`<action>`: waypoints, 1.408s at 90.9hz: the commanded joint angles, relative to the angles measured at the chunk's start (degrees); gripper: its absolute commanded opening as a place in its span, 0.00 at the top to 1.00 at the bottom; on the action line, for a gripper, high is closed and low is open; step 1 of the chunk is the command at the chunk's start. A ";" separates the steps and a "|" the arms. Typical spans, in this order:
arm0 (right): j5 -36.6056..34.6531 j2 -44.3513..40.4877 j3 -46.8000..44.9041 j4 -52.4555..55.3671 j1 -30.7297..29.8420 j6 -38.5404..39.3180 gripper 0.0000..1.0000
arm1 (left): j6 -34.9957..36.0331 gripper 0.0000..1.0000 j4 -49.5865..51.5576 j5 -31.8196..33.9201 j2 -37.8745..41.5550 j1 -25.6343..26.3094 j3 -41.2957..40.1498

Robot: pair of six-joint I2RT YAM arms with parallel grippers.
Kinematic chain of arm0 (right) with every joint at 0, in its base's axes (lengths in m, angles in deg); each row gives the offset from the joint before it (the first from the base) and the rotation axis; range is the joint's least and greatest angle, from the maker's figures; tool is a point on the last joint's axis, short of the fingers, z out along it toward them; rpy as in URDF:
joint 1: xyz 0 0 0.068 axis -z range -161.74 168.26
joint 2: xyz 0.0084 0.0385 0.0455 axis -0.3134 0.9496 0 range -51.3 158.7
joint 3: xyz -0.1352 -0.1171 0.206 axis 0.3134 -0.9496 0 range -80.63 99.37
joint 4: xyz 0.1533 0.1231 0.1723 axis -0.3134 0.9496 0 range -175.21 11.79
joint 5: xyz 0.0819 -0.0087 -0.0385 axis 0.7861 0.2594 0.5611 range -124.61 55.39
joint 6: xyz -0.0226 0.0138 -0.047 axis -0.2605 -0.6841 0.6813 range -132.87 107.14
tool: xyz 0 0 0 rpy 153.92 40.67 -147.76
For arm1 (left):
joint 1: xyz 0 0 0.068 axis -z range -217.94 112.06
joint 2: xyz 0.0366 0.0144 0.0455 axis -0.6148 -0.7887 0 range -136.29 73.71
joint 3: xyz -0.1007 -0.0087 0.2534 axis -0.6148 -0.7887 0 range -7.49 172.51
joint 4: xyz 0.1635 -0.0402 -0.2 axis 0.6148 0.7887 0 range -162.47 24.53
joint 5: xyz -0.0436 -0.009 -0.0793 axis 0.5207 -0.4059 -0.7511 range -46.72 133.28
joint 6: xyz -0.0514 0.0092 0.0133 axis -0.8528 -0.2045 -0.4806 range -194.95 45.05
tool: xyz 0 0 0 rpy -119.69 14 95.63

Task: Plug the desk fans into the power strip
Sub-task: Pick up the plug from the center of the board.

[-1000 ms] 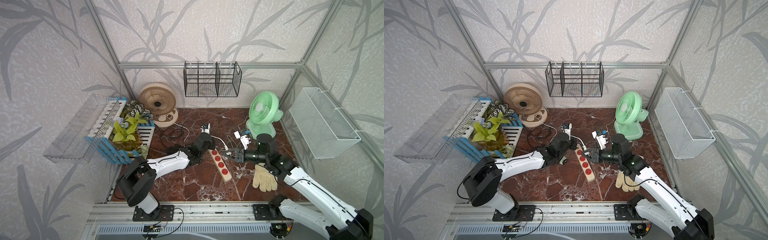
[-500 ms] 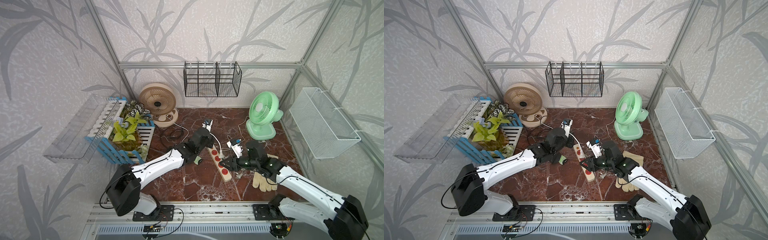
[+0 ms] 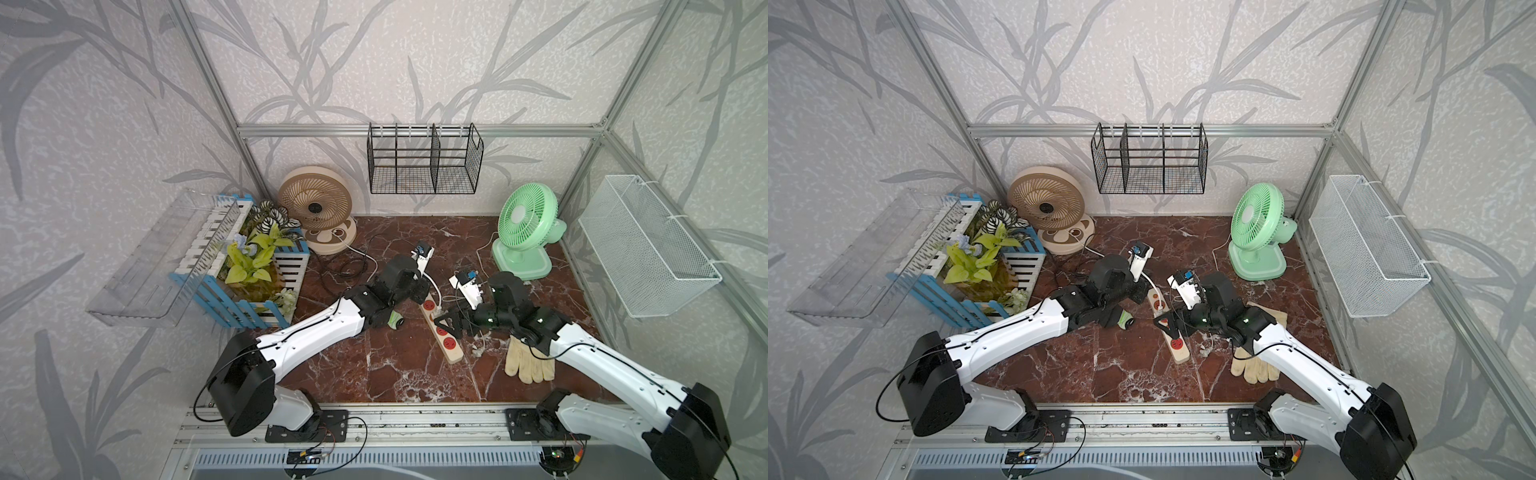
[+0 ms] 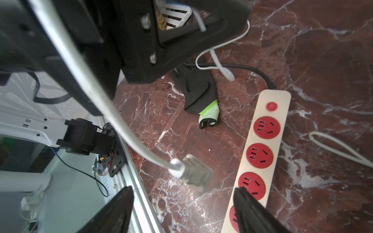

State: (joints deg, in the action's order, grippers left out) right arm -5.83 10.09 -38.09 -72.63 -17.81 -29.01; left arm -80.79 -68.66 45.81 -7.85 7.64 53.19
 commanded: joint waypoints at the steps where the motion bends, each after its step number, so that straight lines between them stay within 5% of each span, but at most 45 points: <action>1: -1.66 -4.00 -2.11 -4.17 -0.14 2.60 0.22 | 1.68 1.00 2.12 -4.67 0.01 -0.22 2.62; 30: 4.61 0.04 1.52 -0.63 -0.03 8.60 0.27 | 3.74 1.00 7.87 -10.04 -2.08 -0.23 5.89; 74: 4.18 1.63 0.79 -4.00 0.05 15.92 0.32 | 5.62 1.00 15.20 -14.37 -3.07 -0.18 9.62; 128: 6.65 4.67 -0.68 -7.67 -0.46 16.26 0.47 | 5.41 1.00 17.00 -15.95 -3.02 -0.21 10.75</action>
State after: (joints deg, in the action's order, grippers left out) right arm -0.46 14.02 -38.26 -78.97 -17.83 -13.25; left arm -75.98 -52.57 30.94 -10.91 7.64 61.83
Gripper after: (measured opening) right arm 0.543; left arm 0.057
